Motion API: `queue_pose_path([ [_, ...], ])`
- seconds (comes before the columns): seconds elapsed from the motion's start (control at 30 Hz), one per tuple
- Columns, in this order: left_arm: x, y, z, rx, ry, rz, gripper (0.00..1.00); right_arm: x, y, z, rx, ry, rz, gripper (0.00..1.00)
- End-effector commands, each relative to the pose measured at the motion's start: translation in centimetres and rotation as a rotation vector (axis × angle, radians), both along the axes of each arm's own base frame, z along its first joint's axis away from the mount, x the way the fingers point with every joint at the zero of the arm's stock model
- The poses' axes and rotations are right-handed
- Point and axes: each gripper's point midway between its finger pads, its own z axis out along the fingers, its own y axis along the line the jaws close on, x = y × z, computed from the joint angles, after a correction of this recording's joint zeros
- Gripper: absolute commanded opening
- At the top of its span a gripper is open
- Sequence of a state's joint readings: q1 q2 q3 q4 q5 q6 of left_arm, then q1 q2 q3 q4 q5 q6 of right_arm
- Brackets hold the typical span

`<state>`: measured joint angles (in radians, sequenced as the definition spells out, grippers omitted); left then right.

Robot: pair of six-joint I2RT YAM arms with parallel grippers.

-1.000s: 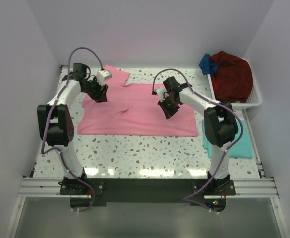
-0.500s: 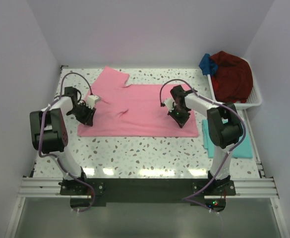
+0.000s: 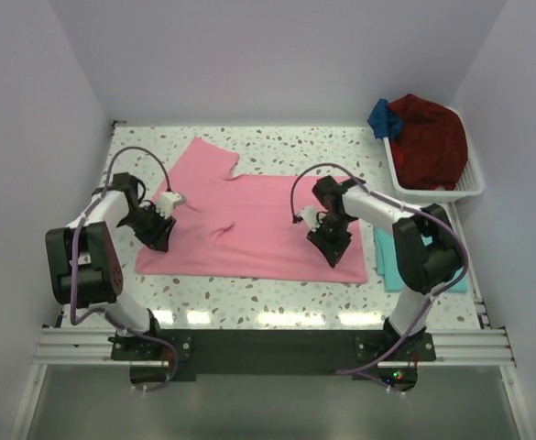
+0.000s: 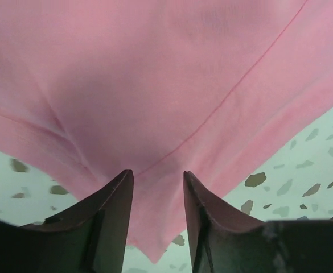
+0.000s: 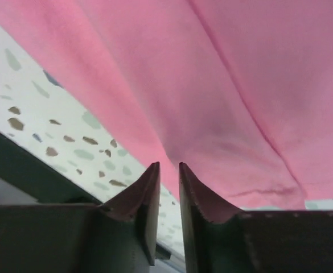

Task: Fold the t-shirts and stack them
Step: Fold the tshirt

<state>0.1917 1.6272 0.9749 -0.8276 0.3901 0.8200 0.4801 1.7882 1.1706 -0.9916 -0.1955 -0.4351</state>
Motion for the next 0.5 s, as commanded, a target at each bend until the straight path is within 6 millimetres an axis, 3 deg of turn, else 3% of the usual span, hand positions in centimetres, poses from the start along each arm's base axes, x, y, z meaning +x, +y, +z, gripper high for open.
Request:
queue_pose_path([
  [0.0,5.2,-1.4,6.2,-0.117,-0.174,0.006,0.48,5.4,-0.2,5.2,0.124,-0.105,-0.1,0.29],
  [0.03,8.4,-1.7,9.0,-0.152,-0.277,0.008,0.51,6.9,-0.3,5.9,0.15,-0.124,-0.123,0.36],
  [0.07,10.0,-1.7,9.7,-0.174,-0.305,0.025,0.53,8.5,-0.7,6.3,0.164,-0.142,-0.14,0.39],
  [0.1,11.5,-1.9,10.6,-0.203,-0.326,0.075,0.55,11.5,-1.5,8.1,0.188,-0.209,-0.18,0.41],
  [0.13,14.1,-1.6,12.7,-0.211,-0.401,0.095,0.58,12.9,-1.9,7.3,0.18,-0.202,-0.198,0.43],
  [0.2,17.9,-1.3,13.0,-0.244,-0.435,0.166,0.59,16.9,-2.8,8.8,0.188,-0.297,-0.238,0.5],
  [0.23,20.3,-1.2,15.1,-0.259,-0.501,0.163,0.62,18.2,-3.0,7.6,0.177,-0.29,-0.249,0.53],
  [0.27,21.9,-0.9,13.8,-0.267,-0.482,0.186,0.63,19.5,-3.8,7.5,0.15,-0.32,-0.284,0.55],
  [0.3,23.8,-0.8,15.1,-0.277,-0.517,0.227,0.65,21.8,-3.8,8.0,0.16,-0.381,-0.297,0.55],
  [0.33,25.7,-0.5,14.2,-0.283,-0.531,0.247,0.65,22.8,-3.9,6.9,0.155,-0.38,-0.311,0.55],
  [0.4,28.4,0.1,15.3,-0.286,-0.58,0.309,0.66,25.7,-4.5,7.0,0.141,-0.452,-0.354,0.55],
  [0.47,30.6,0.1,14.4,-0.296,-0.6,0.338,0.66,28.0,-4.9,6.3,0.118,-0.507,-0.375,0.54],
])
